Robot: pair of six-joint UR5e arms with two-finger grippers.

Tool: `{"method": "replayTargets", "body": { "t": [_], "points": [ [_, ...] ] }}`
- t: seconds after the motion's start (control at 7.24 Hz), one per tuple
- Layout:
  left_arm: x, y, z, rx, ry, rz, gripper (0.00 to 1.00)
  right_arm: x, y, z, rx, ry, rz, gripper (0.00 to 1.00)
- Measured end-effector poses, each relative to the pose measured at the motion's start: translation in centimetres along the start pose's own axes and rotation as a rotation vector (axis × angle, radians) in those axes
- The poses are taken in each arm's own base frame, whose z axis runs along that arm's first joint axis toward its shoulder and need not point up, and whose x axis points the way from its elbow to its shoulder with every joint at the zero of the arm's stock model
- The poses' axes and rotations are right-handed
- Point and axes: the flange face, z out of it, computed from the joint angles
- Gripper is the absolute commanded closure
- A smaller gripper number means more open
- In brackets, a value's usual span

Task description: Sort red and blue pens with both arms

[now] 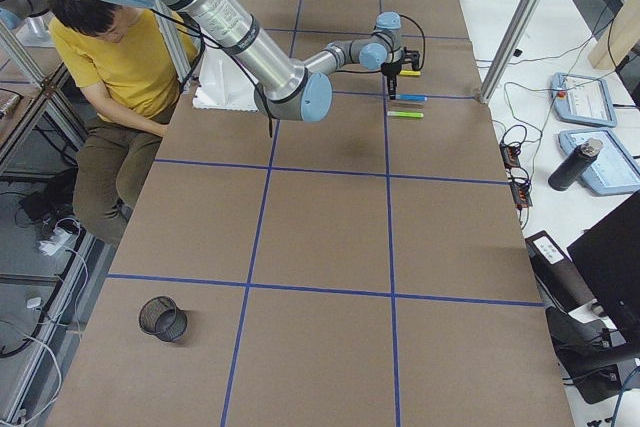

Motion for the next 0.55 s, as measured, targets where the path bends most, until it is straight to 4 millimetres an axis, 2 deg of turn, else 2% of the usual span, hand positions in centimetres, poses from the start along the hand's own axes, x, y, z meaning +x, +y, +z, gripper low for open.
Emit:
{"method": "replayTargets", "body": {
  "t": [0.28, 0.55],
  "points": [
    [0.0, 0.0, 0.0, 0.0, 0.0, 0.001, 0.0, -1.1, -2.7, -3.7, 0.034, -0.043, 0.011, 1.0],
    [-0.1, 0.1, 0.1, -0.002, 0.0, 0.002, 0.0, 0.3, -5.8, -7.8, 0.024, -0.098, -0.002, 1.0]
  ]
}}
